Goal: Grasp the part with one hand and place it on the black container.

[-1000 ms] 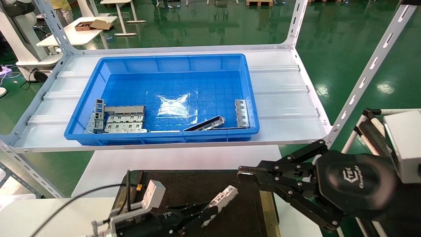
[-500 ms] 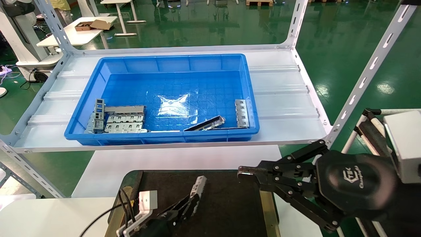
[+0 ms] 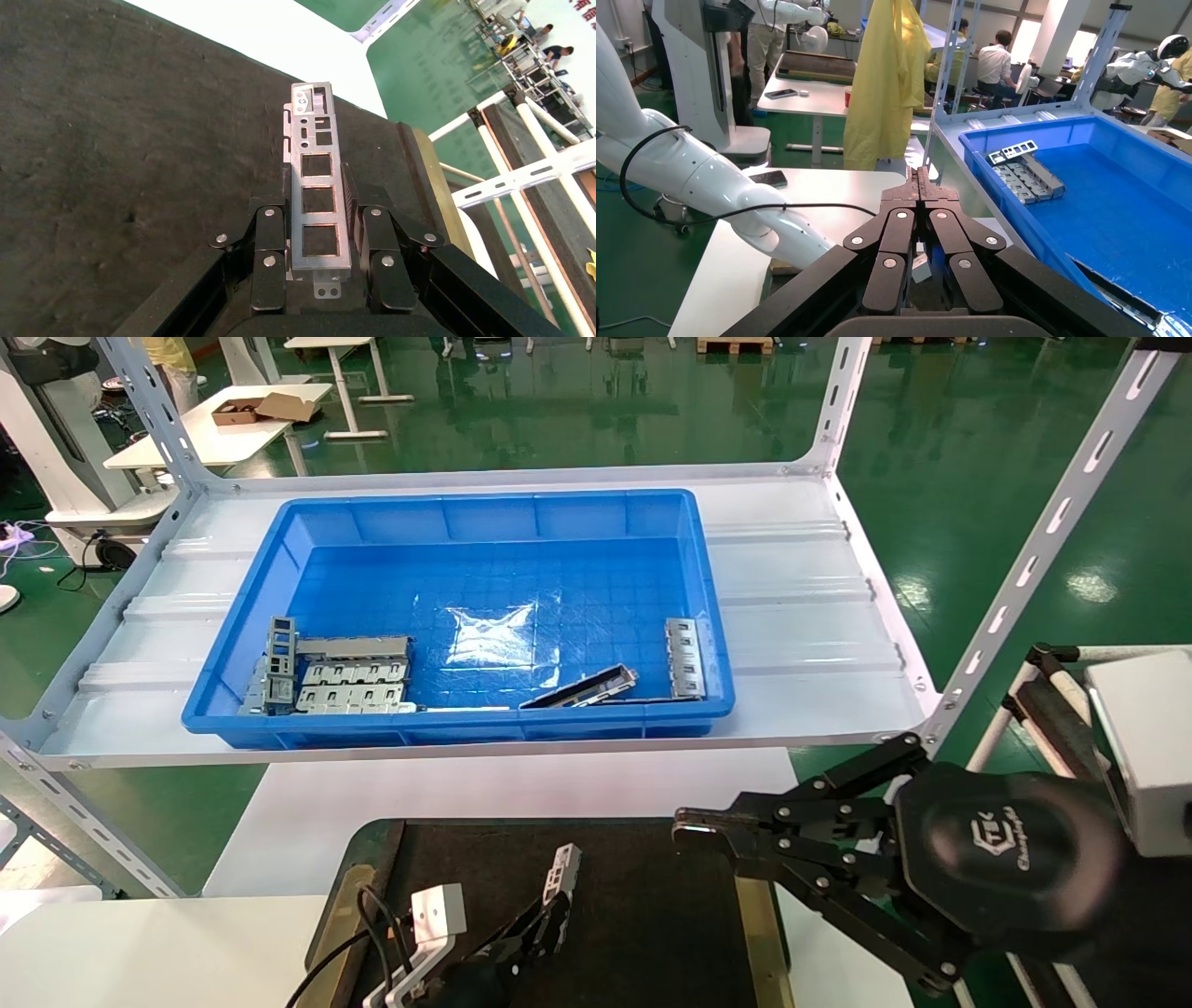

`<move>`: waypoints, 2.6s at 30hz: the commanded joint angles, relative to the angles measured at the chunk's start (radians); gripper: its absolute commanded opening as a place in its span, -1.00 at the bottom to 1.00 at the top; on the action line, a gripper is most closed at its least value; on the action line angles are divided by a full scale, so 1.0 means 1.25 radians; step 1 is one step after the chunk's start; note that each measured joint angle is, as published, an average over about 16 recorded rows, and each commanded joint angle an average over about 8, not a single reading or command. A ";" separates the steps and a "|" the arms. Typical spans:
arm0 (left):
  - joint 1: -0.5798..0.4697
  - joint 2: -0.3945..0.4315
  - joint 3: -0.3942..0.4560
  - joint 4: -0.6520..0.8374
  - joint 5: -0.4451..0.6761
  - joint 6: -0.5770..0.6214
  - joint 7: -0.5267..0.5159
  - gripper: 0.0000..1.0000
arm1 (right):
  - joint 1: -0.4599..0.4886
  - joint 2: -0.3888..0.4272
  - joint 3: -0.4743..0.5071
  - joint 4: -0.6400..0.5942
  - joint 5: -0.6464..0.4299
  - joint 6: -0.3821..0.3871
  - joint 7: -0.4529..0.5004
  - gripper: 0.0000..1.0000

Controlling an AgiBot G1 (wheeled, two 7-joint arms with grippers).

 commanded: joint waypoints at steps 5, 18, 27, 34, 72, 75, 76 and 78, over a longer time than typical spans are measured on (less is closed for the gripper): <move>-0.021 0.024 0.044 0.026 0.003 -0.056 -0.027 -1.00 | 0.000 0.000 0.000 0.000 0.000 0.000 0.000 -1.00; -0.061 0.057 0.105 0.091 -0.017 -0.128 -0.039 -1.00 | 0.000 0.000 0.000 0.000 0.000 0.000 0.000 -1.00; -0.073 0.060 0.135 0.108 -0.044 -0.150 -0.050 0.31 | 0.000 0.000 0.000 0.000 0.000 0.000 0.000 0.66; -0.078 0.059 0.159 0.109 -0.066 -0.166 -0.055 1.00 | 0.000 0.000 0.000 0.000 0.000 0.000 0.000 1.00; -0.112 -0.250 0.218 -0.220 -0.117 0.119 0.024 1.00 | 0.000 0.000 -0.001 0.000 0.001 0.000 0.000 1.00; -0.113 -0.270 0.184 -0.221 -0.130 0.194 0.072 1.00 | 0.000 0.000 -0.001 0.000 0.001 0.000 0.000 1.00; -0.112 -0.276 0.171 -0.221 -0.137 0.219 0.091 1.00 | 0.000 0.000 -0.001 0.000 0.001 0.000 0.000 1.00; -0.108 -0.288 0.146 -0.220 -0.154 0.271 0.129 1.00 | 0.000 0.000 -0.001 0.000 0.001 0.000 0.000 1.00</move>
